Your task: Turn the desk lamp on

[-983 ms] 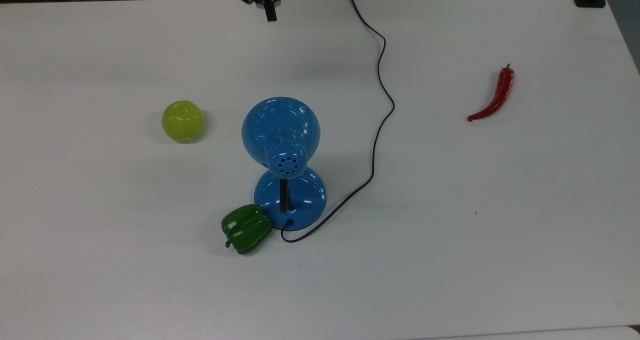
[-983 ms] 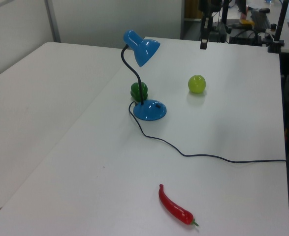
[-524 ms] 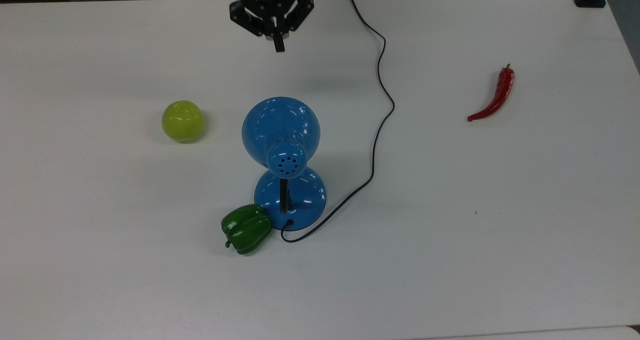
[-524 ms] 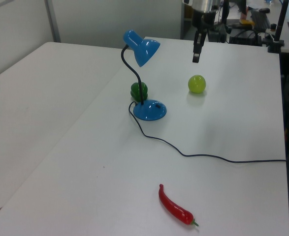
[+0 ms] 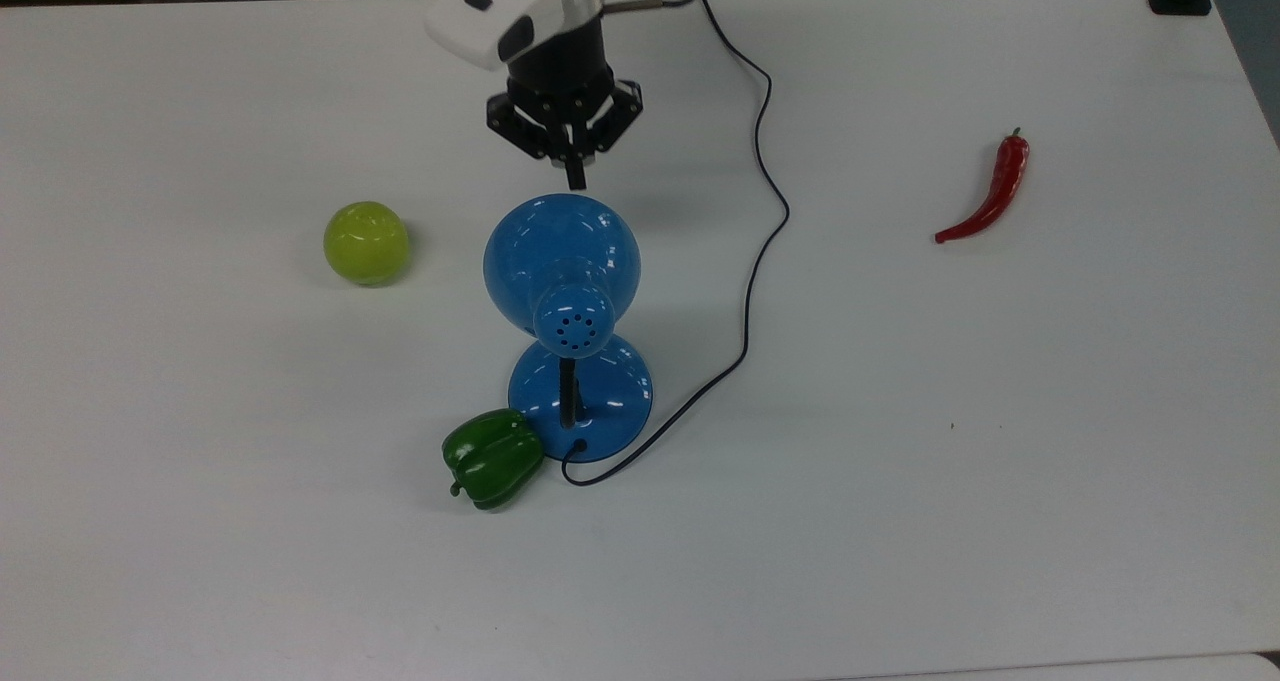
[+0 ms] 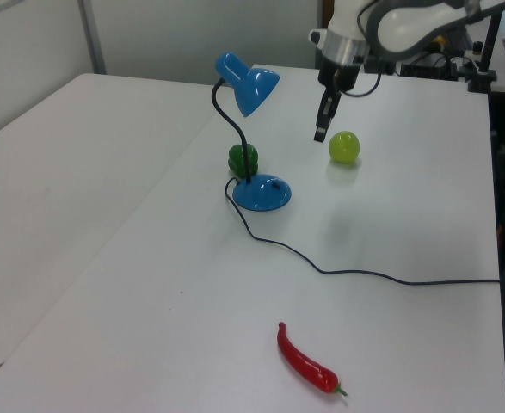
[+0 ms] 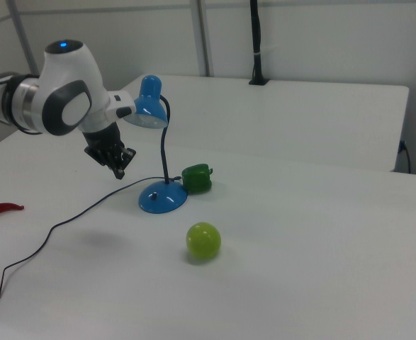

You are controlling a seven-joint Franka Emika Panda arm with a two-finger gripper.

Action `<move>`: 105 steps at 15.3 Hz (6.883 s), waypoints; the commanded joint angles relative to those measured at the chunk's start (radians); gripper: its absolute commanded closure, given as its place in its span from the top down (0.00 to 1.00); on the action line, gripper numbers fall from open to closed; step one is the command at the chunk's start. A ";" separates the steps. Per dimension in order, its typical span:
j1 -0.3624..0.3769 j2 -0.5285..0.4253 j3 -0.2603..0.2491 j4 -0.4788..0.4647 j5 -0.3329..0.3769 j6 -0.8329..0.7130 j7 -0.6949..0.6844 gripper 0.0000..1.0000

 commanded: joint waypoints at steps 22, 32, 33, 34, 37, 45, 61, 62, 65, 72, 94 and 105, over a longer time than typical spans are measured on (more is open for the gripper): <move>0.035 0.292 -0.009 -0.008 -0.161 0.543 0.179 0.00; 0.031 0.326 -0.016 0.018 -0.190 0.577 0.179 0.00; 0.031 0.327 -0.018 0.019 -0.191 0.577 0.179 0.00; 0.029 0.327 -0.018 0.019 -0.191 0.577 0.179 0.00; 0.029 0.329 -0.022 0.019 -0.199 0.577 0.179 0.00; 0.031 0.353 -0.024 0.021 -0.214 0.582 0.179 0.00; 0.028 0.333 -0.024 0.015 -0.234 0.574 0.179 0.00; 0.026 0.317 -0.024 0.013 -0.234 0.568 0.179 0.00; 0.026 0.260 -0.022 0.004 -0.231 0.473 0.180 0.00; 0.032 0.162 -0.007 0.007 -0.231 0.176 0.167 0.00; 0.029 -0.118 -0.004 0.323 -0.089 -0.642 0.228 1.00; 0.008 -0.112 -0.053 0.343 0.013 -0.527 -0.012 1.00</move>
